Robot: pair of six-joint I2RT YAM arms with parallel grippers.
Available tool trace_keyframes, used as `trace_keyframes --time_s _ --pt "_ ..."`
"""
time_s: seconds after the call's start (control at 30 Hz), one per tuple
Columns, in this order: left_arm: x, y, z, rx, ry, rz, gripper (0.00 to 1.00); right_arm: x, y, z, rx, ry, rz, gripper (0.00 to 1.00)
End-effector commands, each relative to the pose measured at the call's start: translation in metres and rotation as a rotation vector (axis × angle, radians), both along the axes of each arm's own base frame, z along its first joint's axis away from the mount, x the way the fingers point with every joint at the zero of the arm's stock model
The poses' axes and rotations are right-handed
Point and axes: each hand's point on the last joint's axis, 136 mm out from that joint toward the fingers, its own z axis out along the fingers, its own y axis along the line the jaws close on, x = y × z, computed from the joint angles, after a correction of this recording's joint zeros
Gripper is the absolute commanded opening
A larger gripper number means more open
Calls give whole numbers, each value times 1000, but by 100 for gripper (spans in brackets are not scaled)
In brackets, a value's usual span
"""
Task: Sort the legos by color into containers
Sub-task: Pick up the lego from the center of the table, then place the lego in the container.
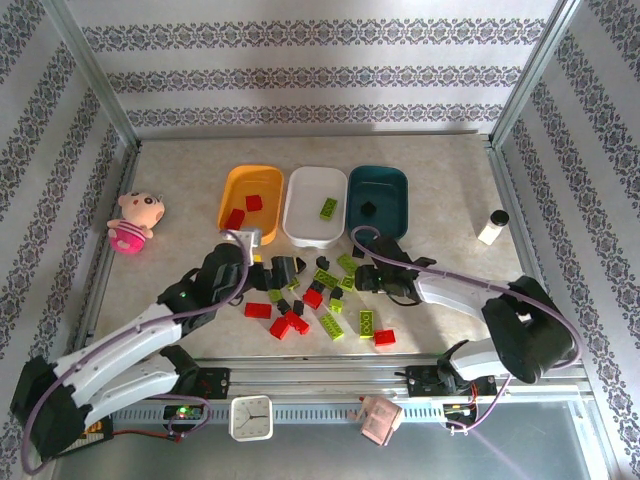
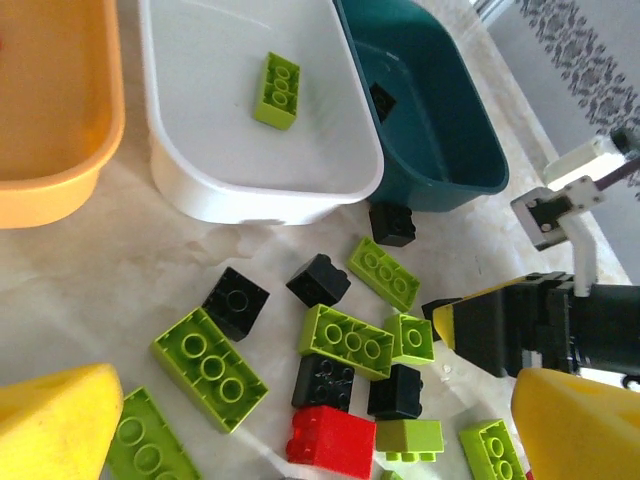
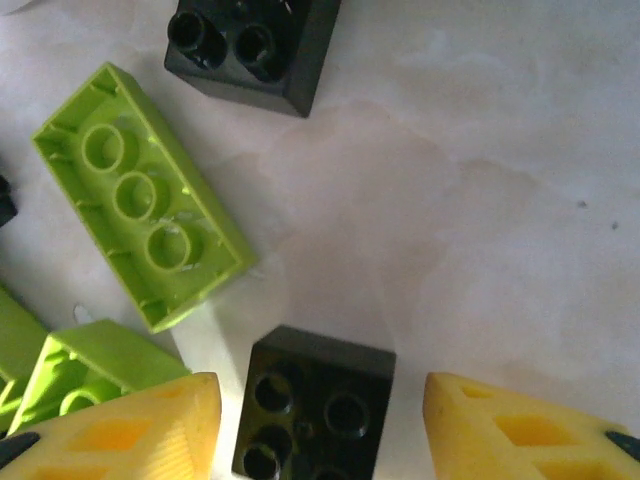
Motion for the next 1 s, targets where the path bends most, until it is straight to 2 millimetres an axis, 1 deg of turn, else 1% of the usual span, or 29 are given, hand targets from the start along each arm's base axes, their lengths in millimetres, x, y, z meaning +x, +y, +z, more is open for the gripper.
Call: trace_keyframes --time_s 0.0,0.13,0.23,0.33,0.43,0.5,0.57,0.6,0.67,0.8,0.9,0.97 --pt "-10 19 -10 5 24 65 100 10 3 -1 -32 -24 11 52" --pt "-19 32 -17 24 31 90 100 11 4 -4 -35 -16 14 41" --pt "-23 39 -20 28 23 106 100 11 7 8 -16 -39 23 33" --pt "-25 44 -22 28 11 117 99 15 9 34 18 -95 39 28" --pt "-27 47 -25 26 7 124 99 28 9 73 45 -181 41 25" --pt "-28 47 -28 26 13 125 99 47 6 102 68 -244 18 25" --pt "-28 48 -30 27 19 127 99 67 2 119 81 -277 -9 25" --pt "-28 48 -31 27 23 131 99 78 -1 125 74 -289 -25 25" --pt "-29 49 -31 25 23 132 99 100 -5 126 48 -292 -49 25" --pt "-31 54 -33 34 30 149 99 140 -16 112 -17 -263 -93 25" --pt "-34 59 -36 45 35 155 100 162 -27 97 -99 -235 -122 26" --pt "-36 63 -38 54 41 168 100 171 -34 82 -143 -197 -137 28"
